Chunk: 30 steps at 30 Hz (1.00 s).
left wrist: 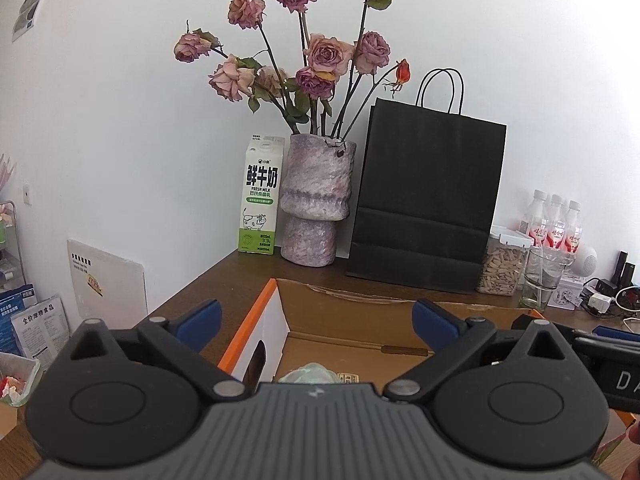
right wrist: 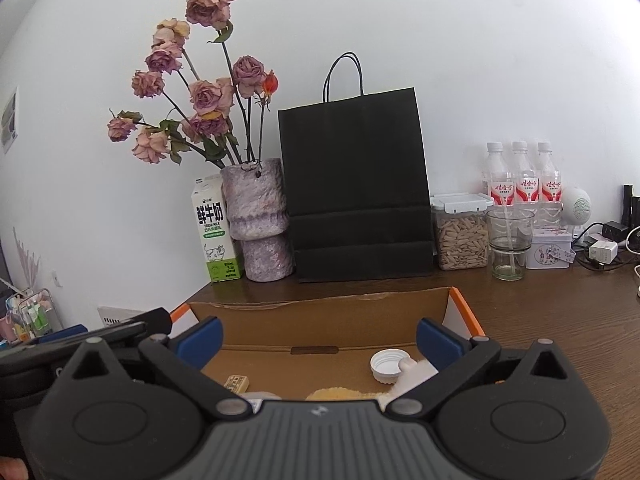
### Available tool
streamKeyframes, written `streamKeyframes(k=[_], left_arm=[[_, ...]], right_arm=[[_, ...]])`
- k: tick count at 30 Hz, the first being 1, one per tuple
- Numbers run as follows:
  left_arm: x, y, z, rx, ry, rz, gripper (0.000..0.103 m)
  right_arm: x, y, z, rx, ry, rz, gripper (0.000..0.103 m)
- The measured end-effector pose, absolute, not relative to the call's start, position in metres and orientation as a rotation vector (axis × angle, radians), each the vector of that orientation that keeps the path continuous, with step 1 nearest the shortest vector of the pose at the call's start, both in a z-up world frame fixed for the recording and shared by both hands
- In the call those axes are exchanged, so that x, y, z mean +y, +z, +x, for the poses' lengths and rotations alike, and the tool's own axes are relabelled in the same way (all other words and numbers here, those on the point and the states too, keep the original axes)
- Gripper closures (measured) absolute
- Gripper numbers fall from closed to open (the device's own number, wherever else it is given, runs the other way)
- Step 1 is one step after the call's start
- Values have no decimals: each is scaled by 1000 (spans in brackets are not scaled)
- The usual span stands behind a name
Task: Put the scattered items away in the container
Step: 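Withdraw both tools from the box toward the purple cloth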
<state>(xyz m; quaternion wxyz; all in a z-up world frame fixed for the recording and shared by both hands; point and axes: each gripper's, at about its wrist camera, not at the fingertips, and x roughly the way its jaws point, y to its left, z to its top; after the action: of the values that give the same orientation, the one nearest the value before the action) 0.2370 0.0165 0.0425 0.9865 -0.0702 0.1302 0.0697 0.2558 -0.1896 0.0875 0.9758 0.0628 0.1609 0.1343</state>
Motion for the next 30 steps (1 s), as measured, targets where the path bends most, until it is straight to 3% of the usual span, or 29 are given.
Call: streamKeyframes(k=[20, 30], left_arm=[[30, 35, 196, 185, 152, -152, 0], [29, 23, 150, 234, 129, -85, 0]], right_arm=[[-181, 100, 206, 246, 294, 54, 0], [-190, 94, 167, 278, 307, -2, 0]])
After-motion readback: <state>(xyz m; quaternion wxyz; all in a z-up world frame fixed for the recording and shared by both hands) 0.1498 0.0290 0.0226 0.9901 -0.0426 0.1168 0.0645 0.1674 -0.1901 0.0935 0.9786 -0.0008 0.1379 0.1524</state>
